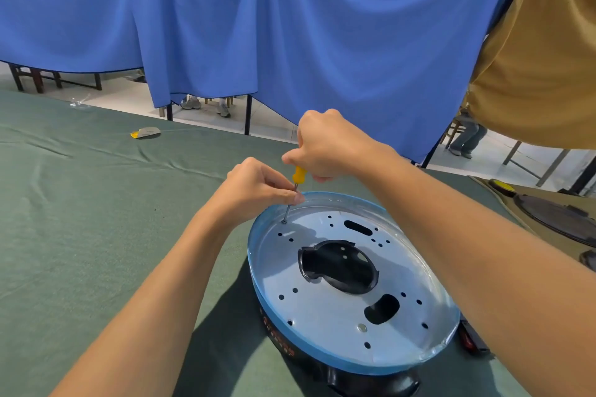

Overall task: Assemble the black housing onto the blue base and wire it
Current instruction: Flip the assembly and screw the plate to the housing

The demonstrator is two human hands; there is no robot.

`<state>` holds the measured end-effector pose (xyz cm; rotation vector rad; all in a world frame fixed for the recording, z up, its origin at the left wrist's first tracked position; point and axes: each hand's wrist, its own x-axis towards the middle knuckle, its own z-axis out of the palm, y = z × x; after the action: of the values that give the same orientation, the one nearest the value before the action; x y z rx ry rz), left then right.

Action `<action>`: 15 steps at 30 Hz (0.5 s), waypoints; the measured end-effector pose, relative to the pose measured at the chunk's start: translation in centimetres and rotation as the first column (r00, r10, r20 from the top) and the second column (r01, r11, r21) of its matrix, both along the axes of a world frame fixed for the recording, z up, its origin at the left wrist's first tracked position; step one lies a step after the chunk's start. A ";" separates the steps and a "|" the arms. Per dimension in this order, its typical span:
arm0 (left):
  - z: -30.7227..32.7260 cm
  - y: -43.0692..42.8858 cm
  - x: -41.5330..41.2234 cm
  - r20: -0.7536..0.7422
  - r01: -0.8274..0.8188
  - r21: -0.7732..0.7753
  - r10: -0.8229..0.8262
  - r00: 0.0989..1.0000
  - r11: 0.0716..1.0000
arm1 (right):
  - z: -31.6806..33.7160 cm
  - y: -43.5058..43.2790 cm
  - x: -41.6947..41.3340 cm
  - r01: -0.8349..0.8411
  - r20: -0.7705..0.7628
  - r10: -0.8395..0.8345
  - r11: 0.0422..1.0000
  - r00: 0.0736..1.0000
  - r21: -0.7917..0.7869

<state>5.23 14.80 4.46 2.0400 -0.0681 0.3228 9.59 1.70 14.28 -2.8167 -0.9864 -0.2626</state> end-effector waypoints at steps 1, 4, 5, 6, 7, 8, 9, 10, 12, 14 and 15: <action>-0.1 -0.1 0.1 0.013 -0.021 0.010 0.021 1.000 1.000 | -0.2 -0.1 0.0 0.014 -0.009 -0.014 1.000 1.000 0.008; -0.1 0.0 0.4 0.050 -0.028 0.063 0.025 0.998 0.998 | -0.2 -0.4 -0.1 0.008 -0.021 -0.008 1.000 1.000 -0.013; 0.0 0.1 0.4 0.050 -0.019 0.085 0.015 0.999 0.996 | 0.0 -0.4 -0.1 -0.016 -0.019 0.015 0.999 1.000 -0.036; 0.0 0.3 0.4 0.043 -0.006 0.107 0.002 0.999 0.994 | 0.2 -0.4 -0.2 -0.053 -0.010 0.052 0.996 0.999 -0.074; 0.0 0.5 0.4 0.032 0.010 0.122 -0.014 0.999 0.992 | 0.4 -0.3 -0.3 -0.099 -0.001 0.099 0.988 0.995 -0.115; 0.0 0.7 0.3 0.021 0.030 0.121 -0.033 0.999 0.992 | 0.6 -0.3 -0.4 -0.145 0.002 0.147 0.980 0.989 -0.138; 0.1 0.8 0.2 0.010 0.055 0.108 -0.056 0.998 0.993 | 0.8 -0.2 -0.6 -0.179 0.001 0.180 0.975 0.984 -0.134; 0.1 0.9 0.1 0.000 0.083 0.090 -0.084 0.996 0.992 | 0.9 0.0 -0.7 -0.192 0.001 0.193 0.974 0.981 -0.120; 0.0 0.9 0.0 -0.009 0.124 0.057 -0.123 0.992 0.991 | 0.8 0.3 -0.8 -0.159 0.010 0.160 0.984 0.987 -0.086; -0.2 0.5 0.1 0.004 0.106 0.013 -0.106 0.994 0.994 | 0.4 0.7 -0.9 -0.081 0.037 0.083 0.995 0.996 -0.061; -0.3 0.3 0.1 0.019 0.082 -0.009 -0.082 0.996 0.997 | 0.1 0.8 -0.9 -0.039 0.058 0.042 0.998 0.997 -0.049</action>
<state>5.37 15.13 4.15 2.0188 -0.1608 0.2906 8.64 2.54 14.39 -2.8433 -1.0746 -0.3241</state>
